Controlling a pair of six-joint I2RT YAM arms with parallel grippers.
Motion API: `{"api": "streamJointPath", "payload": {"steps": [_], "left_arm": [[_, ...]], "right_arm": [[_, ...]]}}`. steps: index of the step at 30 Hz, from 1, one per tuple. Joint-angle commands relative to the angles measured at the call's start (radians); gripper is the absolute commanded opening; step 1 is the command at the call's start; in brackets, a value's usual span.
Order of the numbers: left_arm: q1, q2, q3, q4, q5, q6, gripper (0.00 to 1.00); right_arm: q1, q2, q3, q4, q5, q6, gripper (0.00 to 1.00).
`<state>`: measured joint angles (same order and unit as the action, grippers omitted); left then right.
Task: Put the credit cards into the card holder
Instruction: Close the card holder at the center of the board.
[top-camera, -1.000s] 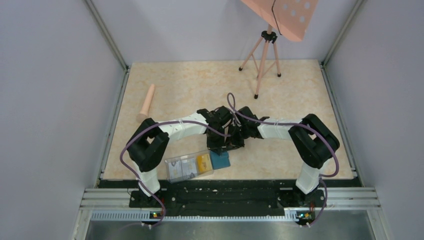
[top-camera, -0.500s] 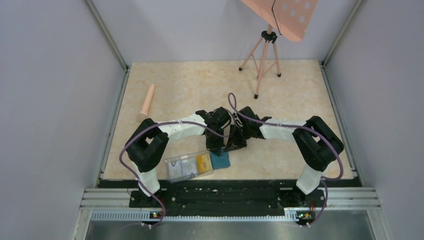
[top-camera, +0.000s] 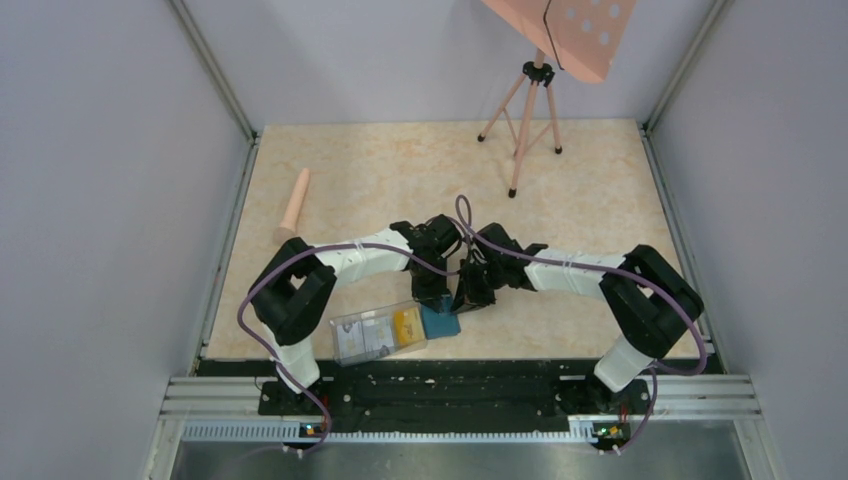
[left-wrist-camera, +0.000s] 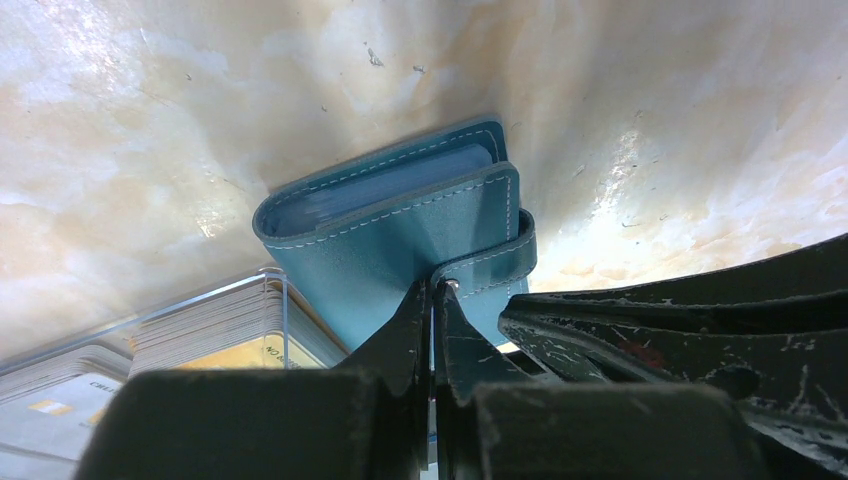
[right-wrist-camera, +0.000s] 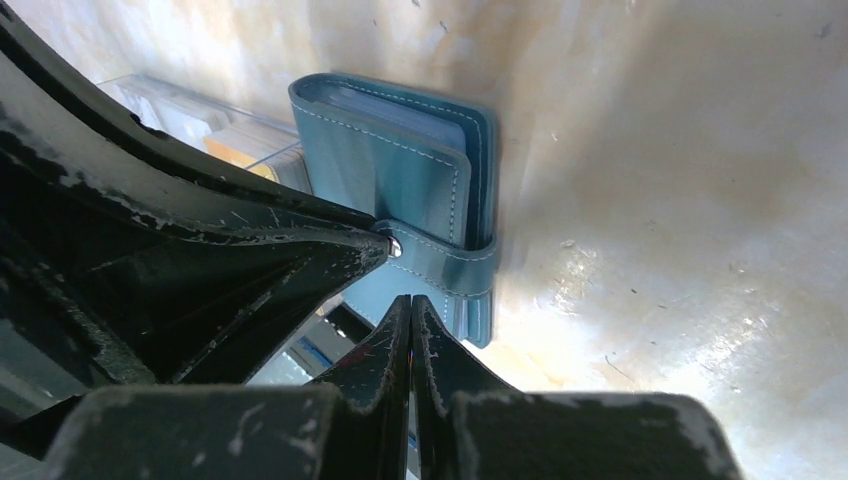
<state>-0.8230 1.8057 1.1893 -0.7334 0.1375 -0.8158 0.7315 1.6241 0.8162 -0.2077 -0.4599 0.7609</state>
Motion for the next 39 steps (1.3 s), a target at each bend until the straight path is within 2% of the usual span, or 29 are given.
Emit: {"api": "streamJointPath", "payload": {"steps": [1,12,24,27,30,39], "left_arm": [[-0.02,0.026,-0.038,-0.024,-0.033,0.01,0.0],[-0.055,0.06,-0.044,-0.023,-0.059,-0.004,0.0],[-0.145,0.141,-0.064,0.009,-0.102,-0.077,0.0],[-0.185,0.182,-0.049,-0.013,-0.127,-0.106,0.0],[-0.201,0.191,-0.038,-0.024,-0.127,-0.114,0.0],[-0.198,0.103,0.017,-0.089,-0.222,-0.1,0.0]], "right_arm": [[0.018,0.01,0.011,0.061,0.01,0.019,0.0],[0.044,0.079,0.038,0.042,0.049,0.03,0.0],[0.104,0.128,0.066,-0.15,0.231,0.086,0.0],[0.106,0.114,0.063,-0.194,0.279,0.089,0.0],[0.107,0.09,0.056,-0.155,0.254,0.065,0.0],[0.104,-0.13,0.033,-0.042,0.257,0.071,0.0]]}}
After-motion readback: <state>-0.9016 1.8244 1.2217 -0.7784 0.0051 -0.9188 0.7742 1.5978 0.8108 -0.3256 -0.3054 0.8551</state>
